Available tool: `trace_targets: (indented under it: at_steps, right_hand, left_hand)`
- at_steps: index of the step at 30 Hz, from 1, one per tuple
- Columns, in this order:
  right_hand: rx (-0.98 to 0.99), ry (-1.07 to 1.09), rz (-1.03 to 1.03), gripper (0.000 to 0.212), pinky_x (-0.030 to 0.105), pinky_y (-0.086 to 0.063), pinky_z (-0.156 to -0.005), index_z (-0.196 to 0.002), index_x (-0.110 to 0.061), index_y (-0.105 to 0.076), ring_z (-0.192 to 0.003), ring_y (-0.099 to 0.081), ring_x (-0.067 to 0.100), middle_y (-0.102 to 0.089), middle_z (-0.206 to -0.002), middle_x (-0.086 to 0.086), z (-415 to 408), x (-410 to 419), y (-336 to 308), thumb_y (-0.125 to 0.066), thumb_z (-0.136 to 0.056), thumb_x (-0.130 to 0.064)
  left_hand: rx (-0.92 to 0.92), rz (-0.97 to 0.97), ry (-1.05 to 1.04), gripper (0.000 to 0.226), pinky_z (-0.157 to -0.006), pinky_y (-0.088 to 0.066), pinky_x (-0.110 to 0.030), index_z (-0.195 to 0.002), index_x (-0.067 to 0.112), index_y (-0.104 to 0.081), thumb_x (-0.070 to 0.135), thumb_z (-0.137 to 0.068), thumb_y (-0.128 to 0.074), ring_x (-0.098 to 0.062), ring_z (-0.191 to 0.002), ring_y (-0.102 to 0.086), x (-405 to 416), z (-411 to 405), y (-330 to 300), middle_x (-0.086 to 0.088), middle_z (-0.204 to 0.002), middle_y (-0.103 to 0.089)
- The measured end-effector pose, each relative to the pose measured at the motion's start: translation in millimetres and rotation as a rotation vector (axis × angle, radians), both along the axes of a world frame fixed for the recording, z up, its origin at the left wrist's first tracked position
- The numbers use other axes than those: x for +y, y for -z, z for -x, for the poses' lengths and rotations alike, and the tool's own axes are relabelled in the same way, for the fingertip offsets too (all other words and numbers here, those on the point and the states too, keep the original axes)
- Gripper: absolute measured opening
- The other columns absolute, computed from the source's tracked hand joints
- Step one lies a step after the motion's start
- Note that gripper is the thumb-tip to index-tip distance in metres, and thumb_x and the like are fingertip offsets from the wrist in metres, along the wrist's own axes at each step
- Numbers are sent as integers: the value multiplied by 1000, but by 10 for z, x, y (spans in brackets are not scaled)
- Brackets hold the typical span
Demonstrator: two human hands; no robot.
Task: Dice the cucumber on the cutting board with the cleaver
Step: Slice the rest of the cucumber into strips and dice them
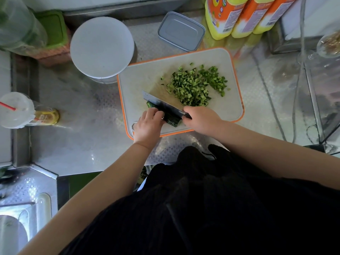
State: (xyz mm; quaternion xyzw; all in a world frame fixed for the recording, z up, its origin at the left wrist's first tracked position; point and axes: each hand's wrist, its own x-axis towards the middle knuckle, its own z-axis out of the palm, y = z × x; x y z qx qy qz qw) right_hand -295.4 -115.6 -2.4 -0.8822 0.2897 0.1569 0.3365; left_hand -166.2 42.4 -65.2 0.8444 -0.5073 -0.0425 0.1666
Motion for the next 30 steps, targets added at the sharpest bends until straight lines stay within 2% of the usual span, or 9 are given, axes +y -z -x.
trace_targets:
  at_steps: [4, 6, 8, 11, 13, 16, 21, 27, 30]
  right_hand:
    - [36, -33, 46, 21, 30, -26, -47, -78, -13, -38, -51, -40, 17, -42, -60, 1, 6, 19, 10, -45, -95, -22]
    - [46, -24, 54, 18, 31, -30, -50, -82, -11, -40, -53, -41, 17, -43, -62, 0, 2, 34, 21, -45, -96, -22]
    - [37, -13, 46, 16, 32, -34, -52, -84, -10, -42, -55, -44, 20, -44, -63, 0, -5, 57, 28, -45, -95, -22]
    - [18, 10, 26, 18, 34, -37, -54, -82, -9, -42, -61, -49, 27, -46, -64, 3, -10, 87, 25, -46, -94, -20]
    - [10, 24, 19, 19, 35, -38, -55, -80, -9, -41, -63, -51, 29, -46, -64, 4, -4, 95, 28, -47, -94, -20]
    - [28, 30, 12, 19, 35, -39, -56, -81, -10, -42, -65, -52, 28, -47, -66, 3, -5, 87, 33, -47, -95, -23]
    - [122, 5, 36, 21, 33, -39, -62, -83, -13, -42, -71, -50, 26, -43, -69, 0, -45, 74, 31, -47, -97, -28]
    - [114, 19, 61, 21, 32, -38, -57, -81, -14, -44, -67, -51, 25, -43, -65, -2, -62, 77, 8, -44, -97, -27]
    - [69, 42, 111, 24, 32, -36, -53, -78, -13, -42, -60, -47, 24, -42, -61, -1, -7, 110, -13, -43, -98, -28]
  left_hand:
    - [-70, 76, 62, 30, -53, -47, -35, -103, 10, -61, 13, -77, -77, -28, -93, -50, 52, 49, 14, -9, -108, -54]
    - [-65, 121, 134, 27, -58, -51, -38, -106, 12, -58, 15, -82, -68, -26, -98, -45, 31, 74, 42, -6, -110, -50]
    - [-45, 124, 173, 22, -60, -55, -41, -105, 12, -61, 13, -83, -66, -26, -100, -45, -1, 70, 77, -7, -109, -56]
    - [-37, 123, 170, 22, -57, -56, -42, -100, 10, -66, 9, -80, -74, -26, -101, -46, -22, 43, 109, -8, -104, -62]
    - [-33, 125, 178, 17, -58, -56, -41, -101, 10, -67, 10, -83, -69, -25, -101, -46, -15, 42, 121, -8, -104, -62]
    - [-33, 135, 182, 18, -63, -57, -42, -102, 10, -67, 19, -89, -58, -25, -101, -47, -12, 44, 138, -7, -105, -63]
    - [-28, 207, 125, 16, -73, -53, -38, -92, 10, -69, 21, -90, -59, -23, -97, -53, -70, 80, 134, -5, -99, -65]
    - [88, 266, 57, 10, -83, -48, -37, -91, 7, -69, 16, -89, -64, -27, -96, -54, -87, 151, 192, -8, -100, -64]
    - [90, 268, 59, 10, -84, -46, -35, -92, 8, -69, 17, -89, -65, -28, -96, -55, -84, 150, 220, -9, -99, -64]
